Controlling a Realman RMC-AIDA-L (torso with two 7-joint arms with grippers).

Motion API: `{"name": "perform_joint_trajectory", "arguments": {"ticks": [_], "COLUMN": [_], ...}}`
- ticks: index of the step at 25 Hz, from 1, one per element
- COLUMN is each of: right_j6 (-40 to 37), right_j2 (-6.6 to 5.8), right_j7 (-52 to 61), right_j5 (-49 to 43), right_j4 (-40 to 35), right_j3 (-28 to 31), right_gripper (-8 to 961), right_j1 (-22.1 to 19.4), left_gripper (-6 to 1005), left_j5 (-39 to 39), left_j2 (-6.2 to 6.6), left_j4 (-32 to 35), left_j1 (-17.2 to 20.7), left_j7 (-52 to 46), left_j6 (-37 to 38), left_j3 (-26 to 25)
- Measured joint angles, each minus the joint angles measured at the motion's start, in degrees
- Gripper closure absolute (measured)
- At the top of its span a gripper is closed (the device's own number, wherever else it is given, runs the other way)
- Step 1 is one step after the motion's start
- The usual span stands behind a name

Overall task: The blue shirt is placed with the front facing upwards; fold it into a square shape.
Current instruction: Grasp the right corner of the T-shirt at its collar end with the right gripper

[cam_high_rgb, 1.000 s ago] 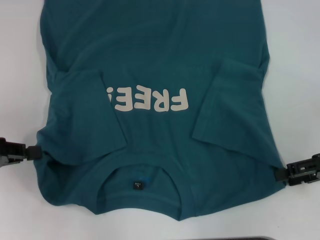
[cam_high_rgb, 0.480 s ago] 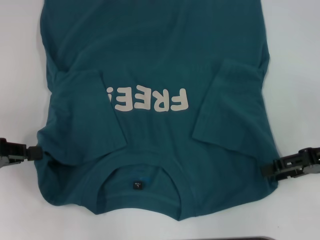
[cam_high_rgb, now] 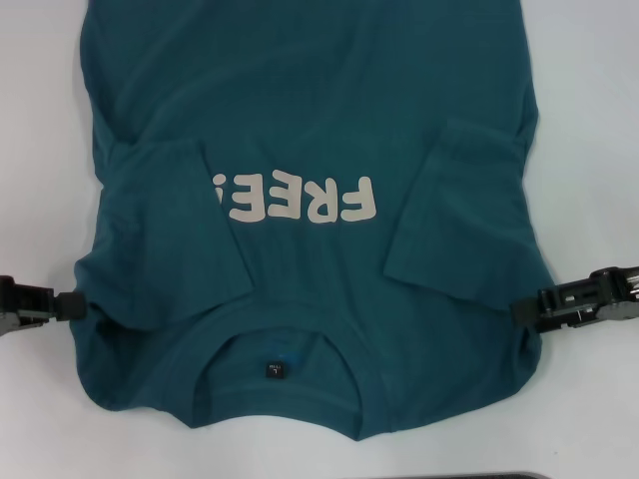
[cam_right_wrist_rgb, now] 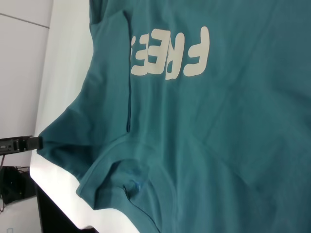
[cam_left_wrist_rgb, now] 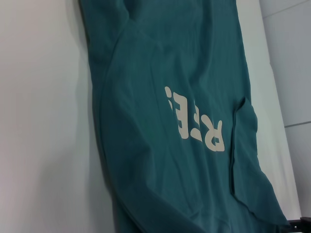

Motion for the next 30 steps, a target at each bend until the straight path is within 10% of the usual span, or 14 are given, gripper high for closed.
{"name": "perform_joint_trajectory", "arguments": {"ticks": [14, 30], "right_j6": [-1.27, -0.01], "right_j2": [-2.09, -0.77], "right_j7": [0.99, 1.84], "right_j5": [-3.31, -6.74], "right_j4": [0.20, 0.55], "right_j3": [-0.55, -0.51], "right_gripper": [88, 88], "right_j1": [-0.81, 0.30], "left_gripper": [983, 983], "left_j5": [0.00, -0.09], "left_j2": [0.04, 0.06], "left_j4": [0.02, 0.05], "left_j1": [0.36, 0.00], "left_j7": [0.11, 0.07], "left_j6": [-0.16, -0.09], "left_j3": [-0.23, -0.40]}}
